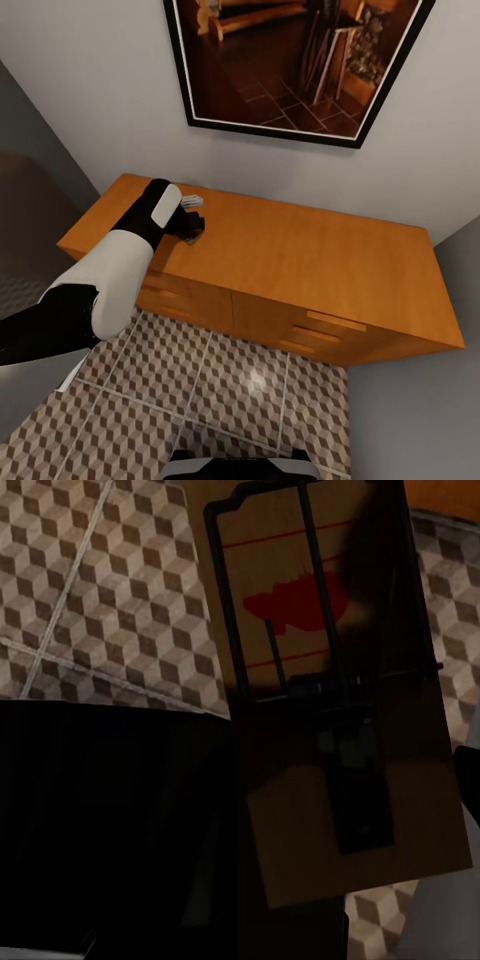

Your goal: Take the four mousetraps from the cabinet in the bathroom and place them on the bathroom floor. Make sure all four end up on the same floor surface, and ensure that at least two of them are either under or directly next to the same bathroom sink.

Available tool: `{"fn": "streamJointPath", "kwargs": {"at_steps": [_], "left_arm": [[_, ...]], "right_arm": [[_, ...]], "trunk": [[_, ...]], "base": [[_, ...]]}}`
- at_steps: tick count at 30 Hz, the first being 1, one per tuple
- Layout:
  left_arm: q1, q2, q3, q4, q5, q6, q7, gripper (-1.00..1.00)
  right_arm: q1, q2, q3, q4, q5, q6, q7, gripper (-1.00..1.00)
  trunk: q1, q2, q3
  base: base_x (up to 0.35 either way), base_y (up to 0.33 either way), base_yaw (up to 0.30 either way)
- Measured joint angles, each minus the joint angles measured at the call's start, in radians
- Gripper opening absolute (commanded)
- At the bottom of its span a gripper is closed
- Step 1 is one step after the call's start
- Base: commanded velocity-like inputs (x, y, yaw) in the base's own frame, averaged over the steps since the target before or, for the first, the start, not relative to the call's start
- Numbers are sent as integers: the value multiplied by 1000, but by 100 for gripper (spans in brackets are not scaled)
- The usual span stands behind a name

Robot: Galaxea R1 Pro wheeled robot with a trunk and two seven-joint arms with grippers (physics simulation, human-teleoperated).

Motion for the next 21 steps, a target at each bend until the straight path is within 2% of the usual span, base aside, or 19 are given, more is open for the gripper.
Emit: {"fn": "streamJointPath", "kwargs": {"at_steps": [20, 21], "left_arm": [[0, 0, -1, -9, -4, 0, 0, 100], [0, 0, -1, -9, -4, 0, 0, -100]], "right_arm": [[0, 0, 0, 0, 0, 0, 0, -100], [0, 0, 0, 0, 0, 0, 0, -100]], "trunk": [[0, 0, -4], [0, 0, -4]], "base": [[0, 0, 0], [0, 0, 0]]}}
